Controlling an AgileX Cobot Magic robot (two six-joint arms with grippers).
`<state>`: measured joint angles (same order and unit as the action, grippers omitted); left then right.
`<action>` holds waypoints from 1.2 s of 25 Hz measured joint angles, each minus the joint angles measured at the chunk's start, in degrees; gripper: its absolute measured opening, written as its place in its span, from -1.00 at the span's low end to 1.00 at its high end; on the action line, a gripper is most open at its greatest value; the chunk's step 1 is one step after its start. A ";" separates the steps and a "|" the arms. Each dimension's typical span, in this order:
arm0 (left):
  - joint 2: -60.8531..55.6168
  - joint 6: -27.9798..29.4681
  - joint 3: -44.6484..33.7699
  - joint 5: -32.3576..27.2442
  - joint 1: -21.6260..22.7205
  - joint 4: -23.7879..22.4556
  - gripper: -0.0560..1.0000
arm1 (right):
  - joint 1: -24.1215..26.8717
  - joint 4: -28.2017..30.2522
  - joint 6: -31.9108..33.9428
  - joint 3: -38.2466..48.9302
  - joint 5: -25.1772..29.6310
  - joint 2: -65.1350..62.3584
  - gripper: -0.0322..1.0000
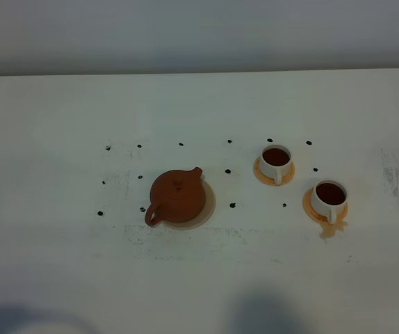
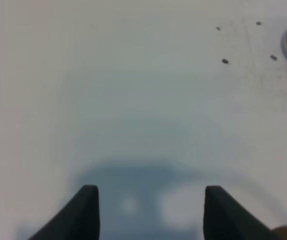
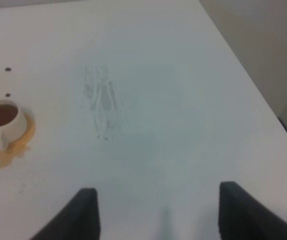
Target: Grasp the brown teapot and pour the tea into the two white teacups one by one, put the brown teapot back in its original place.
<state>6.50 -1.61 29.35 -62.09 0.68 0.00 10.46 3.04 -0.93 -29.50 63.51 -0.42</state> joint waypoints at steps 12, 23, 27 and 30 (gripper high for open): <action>-6.62 2.36 -3.34 1.31 -2.25 -0.37 -0.02 | 0.00 0.00 0.00 0.00 0.00 0.00 0.06; -6.80 2.60 -3.35 1.28 -2.55 -0.66 -0.02 | 0.00 0.00 0.00 0.00 0.00 0.00 0.06; -6.80 2.60 -3.35 1.28 -2.55 -0.66 -0.02 | 0.00 0.00 0.00 0.00 0.00 0.00 0.06; -6.80 2.60 -3.35 1.28 -2.55 -0.66 -0.02 | 0.00 0.00 0.00 0.00 0.00 0.00 0.06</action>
<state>-0.30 0.99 26.00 -60.81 -1.87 -0.66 10.46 3.04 -0.93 -29.50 63.51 -0.42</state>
